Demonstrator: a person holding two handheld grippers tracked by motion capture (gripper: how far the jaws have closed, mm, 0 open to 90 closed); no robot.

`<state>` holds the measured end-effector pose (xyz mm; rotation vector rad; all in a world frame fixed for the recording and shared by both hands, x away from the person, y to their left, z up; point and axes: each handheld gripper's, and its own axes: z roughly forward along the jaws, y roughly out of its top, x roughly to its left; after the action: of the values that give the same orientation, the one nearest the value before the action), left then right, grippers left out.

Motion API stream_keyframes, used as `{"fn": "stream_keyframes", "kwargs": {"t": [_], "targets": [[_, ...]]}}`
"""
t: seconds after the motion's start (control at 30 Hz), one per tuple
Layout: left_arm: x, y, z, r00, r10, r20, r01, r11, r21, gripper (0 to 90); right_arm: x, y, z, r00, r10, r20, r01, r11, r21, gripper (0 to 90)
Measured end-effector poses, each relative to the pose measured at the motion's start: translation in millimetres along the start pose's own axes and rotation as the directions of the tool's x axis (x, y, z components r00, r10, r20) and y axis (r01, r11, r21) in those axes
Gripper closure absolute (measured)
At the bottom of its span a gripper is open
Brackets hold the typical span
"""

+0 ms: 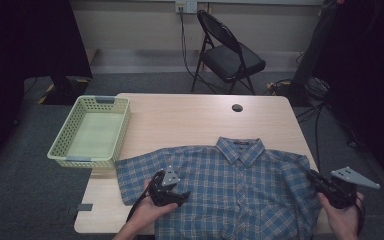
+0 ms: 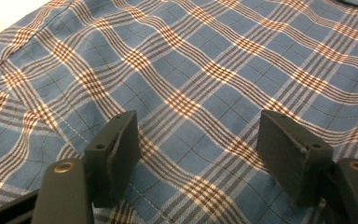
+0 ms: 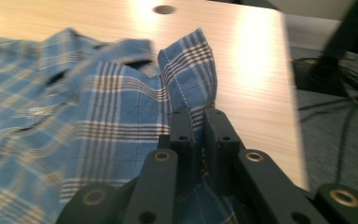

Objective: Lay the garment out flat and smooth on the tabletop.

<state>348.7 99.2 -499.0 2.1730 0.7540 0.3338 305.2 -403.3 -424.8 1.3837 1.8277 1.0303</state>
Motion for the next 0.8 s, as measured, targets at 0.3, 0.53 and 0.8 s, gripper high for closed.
{"fn": "stream_keyframes", "kwargs": {"t": [0.3, 0.53, 0.8], "targets": [[0.1, 0.0, 0.0, 1.0, -0.001, -0.001, 0.001, 1.0, 0.0, 29.2, -39.8, -10.6, -30.9, 0.9926, 0.081, 0.09, -0.077, 0.996, -0.044, 90.0], [0.2, -0.8, -1.1, 1.0, -0.003, -0.005, 0.003, 1.0, 0.002, 29.2, -43.1, -27.7, -27.3, 0.991, 0.086, 0.103, -0.084, 0.996, -0.02, 79.9], [0.6, -1.7, -2.1, 0.9999, -0.006, -0.012, 0.006, 1.0, 0.002, 29.2, -41.2, -56.2, 8.4, 0.9927, 0.056, 0.107, -0.073, 0.984, 0.162, 64.4]]}}
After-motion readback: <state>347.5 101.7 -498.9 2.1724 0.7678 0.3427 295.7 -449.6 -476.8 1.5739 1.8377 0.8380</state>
